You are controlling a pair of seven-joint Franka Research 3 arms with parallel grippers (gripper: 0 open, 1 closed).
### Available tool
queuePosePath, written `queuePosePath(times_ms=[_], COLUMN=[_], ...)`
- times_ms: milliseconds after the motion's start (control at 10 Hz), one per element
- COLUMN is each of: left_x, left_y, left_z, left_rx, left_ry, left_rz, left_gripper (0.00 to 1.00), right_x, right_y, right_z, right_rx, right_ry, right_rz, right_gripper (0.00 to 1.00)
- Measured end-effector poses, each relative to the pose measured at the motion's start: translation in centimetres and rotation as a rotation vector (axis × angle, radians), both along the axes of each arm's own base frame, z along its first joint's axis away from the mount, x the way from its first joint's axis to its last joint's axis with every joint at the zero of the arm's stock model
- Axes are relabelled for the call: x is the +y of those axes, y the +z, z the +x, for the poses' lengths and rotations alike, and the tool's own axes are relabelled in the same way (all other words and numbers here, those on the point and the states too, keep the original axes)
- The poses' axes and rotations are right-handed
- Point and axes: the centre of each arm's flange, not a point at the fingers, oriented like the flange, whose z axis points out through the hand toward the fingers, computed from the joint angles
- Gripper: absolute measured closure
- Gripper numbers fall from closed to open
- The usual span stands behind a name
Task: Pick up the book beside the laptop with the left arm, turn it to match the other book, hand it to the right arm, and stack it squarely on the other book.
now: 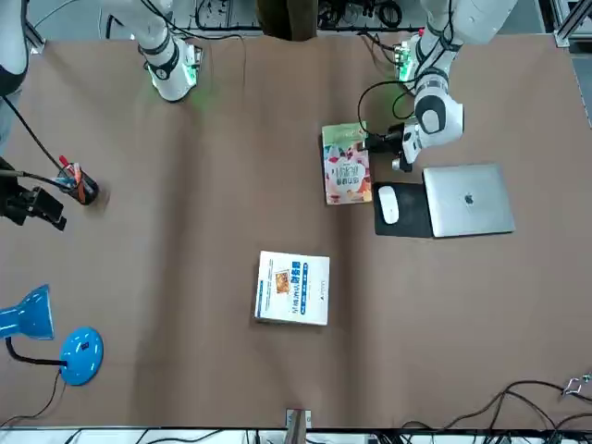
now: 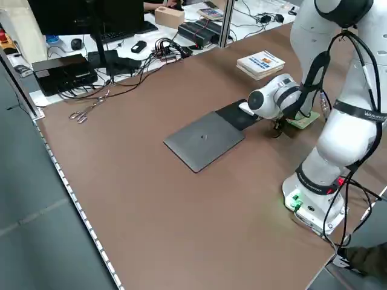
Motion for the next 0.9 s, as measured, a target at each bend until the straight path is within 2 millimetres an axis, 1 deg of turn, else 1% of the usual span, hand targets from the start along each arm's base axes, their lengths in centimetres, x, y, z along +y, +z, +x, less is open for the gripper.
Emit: queuePosePath(times_ms=[100,300,500,700,900], left_x=[-0.2,-0.5,-0.7,-0.9,-1.2], left_y=[0.1,0.7,1.8,4.1,7.1], left_z=[0.3,1.5,3.0,5.4,7.4], left_rx=[-0.010,-0.041,-0.090,-0.172,-0.261], left_ry=[-0.003,-0.004,-0.001,0.003,0.004], left_rz=[-0.007,-0.014,-0.013,-0.015,-0.018], left_gripper=[0.78,0.81,0.81,0.83,0.84], right_x=[-0.3,-0.5,-0.5,-0.5,-0.5], right_y=[0.0,0.0,0.0,0.0,-0.1], right_z=[0.0,0.0,-0.1,-0.1,-0.1], right_rx=[0.001,0.002,0.004,0.005,0.005], right_ry=[-0.004,-0.008,-0.008,-0.008,-0.008], right_rz=[0.000,0.000,0.000,0.000,0.000], right_gripper=[0.00,0.00,0.00,0.00,0.00])
